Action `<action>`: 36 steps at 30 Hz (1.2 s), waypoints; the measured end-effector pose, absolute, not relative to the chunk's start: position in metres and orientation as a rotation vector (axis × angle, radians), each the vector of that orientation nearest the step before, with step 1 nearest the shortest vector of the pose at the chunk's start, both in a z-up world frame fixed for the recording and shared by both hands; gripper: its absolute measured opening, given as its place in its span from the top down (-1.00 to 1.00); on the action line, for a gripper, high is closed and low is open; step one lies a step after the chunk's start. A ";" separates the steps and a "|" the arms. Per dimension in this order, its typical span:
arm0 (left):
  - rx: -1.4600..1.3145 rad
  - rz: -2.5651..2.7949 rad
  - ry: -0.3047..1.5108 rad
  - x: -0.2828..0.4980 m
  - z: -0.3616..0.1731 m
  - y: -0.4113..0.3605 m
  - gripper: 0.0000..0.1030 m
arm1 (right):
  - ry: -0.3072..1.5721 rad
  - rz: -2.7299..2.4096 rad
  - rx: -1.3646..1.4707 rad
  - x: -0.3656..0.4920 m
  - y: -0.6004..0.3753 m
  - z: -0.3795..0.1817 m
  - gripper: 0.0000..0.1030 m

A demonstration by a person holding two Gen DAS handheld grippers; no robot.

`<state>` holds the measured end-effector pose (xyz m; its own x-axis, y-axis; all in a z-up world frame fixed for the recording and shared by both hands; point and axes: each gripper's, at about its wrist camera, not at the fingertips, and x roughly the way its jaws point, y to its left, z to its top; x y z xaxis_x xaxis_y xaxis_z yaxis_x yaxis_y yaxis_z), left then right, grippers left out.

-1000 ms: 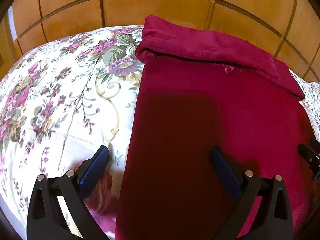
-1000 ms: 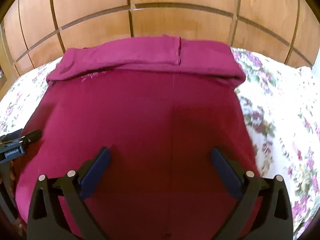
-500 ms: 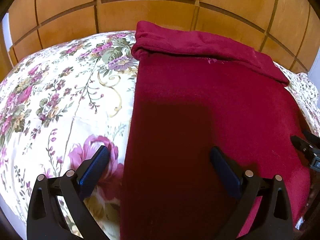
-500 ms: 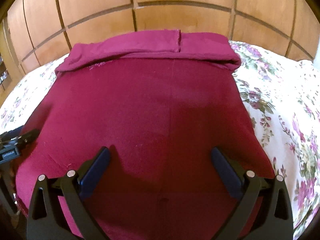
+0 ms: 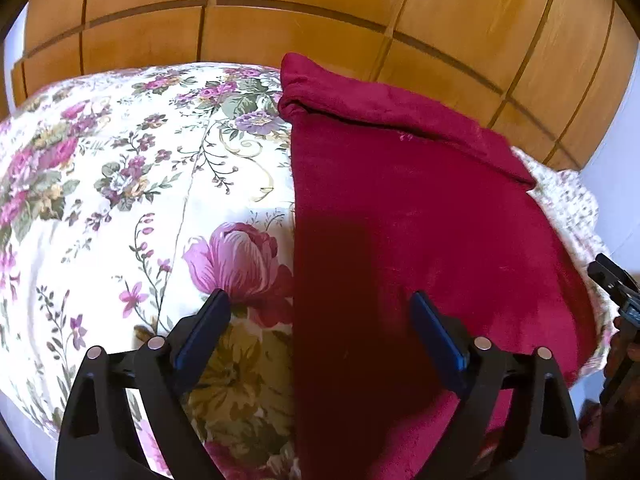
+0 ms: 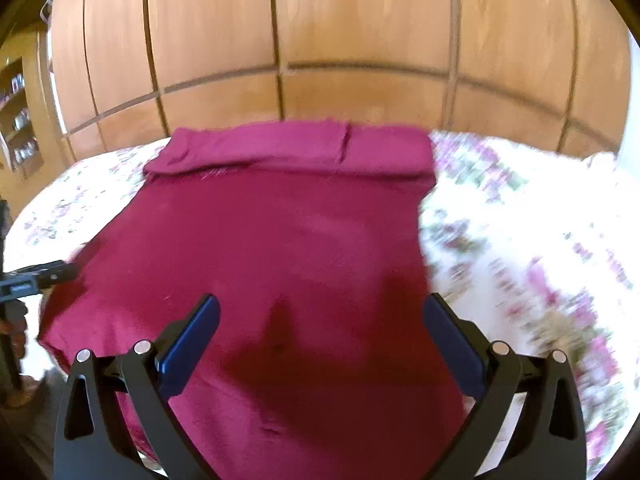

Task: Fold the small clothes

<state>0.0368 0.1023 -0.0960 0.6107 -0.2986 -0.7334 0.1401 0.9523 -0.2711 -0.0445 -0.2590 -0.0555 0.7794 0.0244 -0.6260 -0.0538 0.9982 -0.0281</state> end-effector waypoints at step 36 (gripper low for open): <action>-0.441 -0.629 0.983 0.011 -0.104 0.121 -0.15 | 0.807 0.234 0.630 -0.079 -0.364 -0.110 -0.23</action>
